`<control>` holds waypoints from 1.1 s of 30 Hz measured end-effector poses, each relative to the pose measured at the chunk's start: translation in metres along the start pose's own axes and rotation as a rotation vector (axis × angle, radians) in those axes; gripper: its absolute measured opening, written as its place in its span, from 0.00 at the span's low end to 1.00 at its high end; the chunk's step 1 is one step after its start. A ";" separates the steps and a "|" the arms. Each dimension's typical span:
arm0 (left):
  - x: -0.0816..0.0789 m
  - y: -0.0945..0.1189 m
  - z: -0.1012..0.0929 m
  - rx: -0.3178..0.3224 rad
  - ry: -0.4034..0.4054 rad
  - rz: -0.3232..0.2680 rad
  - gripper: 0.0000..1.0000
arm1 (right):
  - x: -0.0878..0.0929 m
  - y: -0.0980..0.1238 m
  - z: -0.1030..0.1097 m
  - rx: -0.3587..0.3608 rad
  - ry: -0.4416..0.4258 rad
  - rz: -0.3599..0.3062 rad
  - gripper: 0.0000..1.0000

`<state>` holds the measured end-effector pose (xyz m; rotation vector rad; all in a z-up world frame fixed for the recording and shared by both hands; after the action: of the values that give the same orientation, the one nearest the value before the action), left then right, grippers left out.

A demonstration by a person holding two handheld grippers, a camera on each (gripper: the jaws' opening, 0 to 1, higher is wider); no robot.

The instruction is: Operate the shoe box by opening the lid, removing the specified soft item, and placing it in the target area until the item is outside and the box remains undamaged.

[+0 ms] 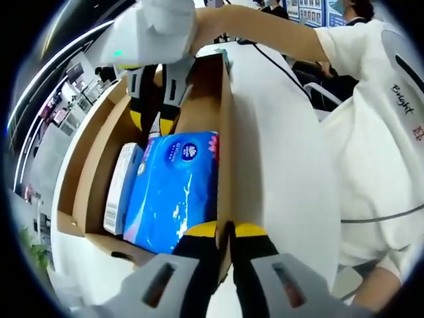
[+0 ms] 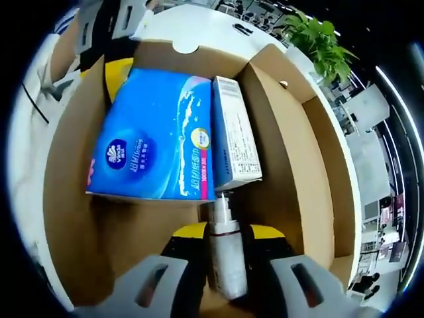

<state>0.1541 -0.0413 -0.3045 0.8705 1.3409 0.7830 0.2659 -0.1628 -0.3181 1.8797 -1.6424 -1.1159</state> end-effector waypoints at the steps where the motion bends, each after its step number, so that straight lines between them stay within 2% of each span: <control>1: 0.000 0.000 0.000 0.001 -0.004 -0.002 0.05 | -0.001 -0.001 0.000 -0.003 0.007 0.000 0.21; 3: 0.000 0.000 0.000 0.003 -0.005 -0.003 0.05 | -0.003 -0.005 0.003 -0.017 0.002 0.006 0.19; 6: 0.000 0.000 0.000 0.000 -0.007 0.000 0.05 | 0.006 -0.011 -0.001 -0.022 -0.015 0.050 0.21; 7: 0.000 0.000 0.000 -0.001 -0.005 -0.002 0.05 | 0.005 -0.009 0.003 -0.045 -0.061 0.047 0.21; 8: 0.000 0.000 0.000 -0.003 -0.006 -0.001 0.05 | 0.008 -0.008 0.004 -0.062 -0.112 0.077 0.21; 11: 0.000 0.000 0.000 -0.004 -0.006 -0.001 0.06 | 0.009 -0.006 0.001 -0.071 -0.095 0.071 0.21; 12: 0.000 0.000 0.000 -0.002 -0.003 -0.001 0.06 | 0.013 -0.004 0.003 -0.081 -0.118 0.097 0.21; 15: 0.000 0.000 0.000 -0.001 -0.003 -0.003 0.06 | 0.017 -0.001 0.006 -0.103 -0.112 0.119 0.21; 16: 0.000 0.000 0.000 0.000 -0.003 -0.004 0.06 | 0.021 0.002 0.009 -0.121 -0.131 0.136 0.21; 21: -0.001 0.000 0.000 0.002 -0.003 -0.007 0.05 | 0.031 0.012 0.015 -0.224 -0.368 0.224 0.21; 22: -0.001 0.000 0.000 0.002 -0.002 -0.007 0.05 | 0.033 0.013 0.016 -0.238 -0.385 0.241 0.21; 26: -0.001 -0.001 0.000 -0.001 0.000 -0.007 0.06 | 0.033 0.010 0.012 -0.276 -0.352 0.224 0.21; 27: -0.001 -0.001 0.000 -0.001 -0.002 -0.007 0.06 | 0.033 0.017 0.020 -0.338 -0.382 0.251 0.21; 28: 0.000 -0.001 0.000 -0.001 -0.002 -0.007 0.06 | 0.033 0.019 0.021 -0.366 -0.425 0.269 0.21; 31: 0.000 -0.001 0.000 -0.001 0.000 -0.007 0.06 | 0.035 0.014 0.012 -0.344 -0.381 0.243 0.21; 33: 0.000 -0.001 0.000 0.000 0.000 -0.005 0.06 | 0.038 0.012 0.006 -0.326 -0.322 0.238 0.25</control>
<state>0.1539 -0.0419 -0.3049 0.8667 1.3420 0.7795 0.2532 -0.2004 -0.3240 1.3167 -1.6707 -1.5308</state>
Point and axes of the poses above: the point that each gripper's makers call its tool centre point, and the gripper's own axes: y roughly backward along the fingers, z roughly to its left, x roughly out of its underside, the point moved 1 cm from there along y, roughly backward along the fingers, and after that the axes turned 10 degrees about x, right-handed, at the moved point
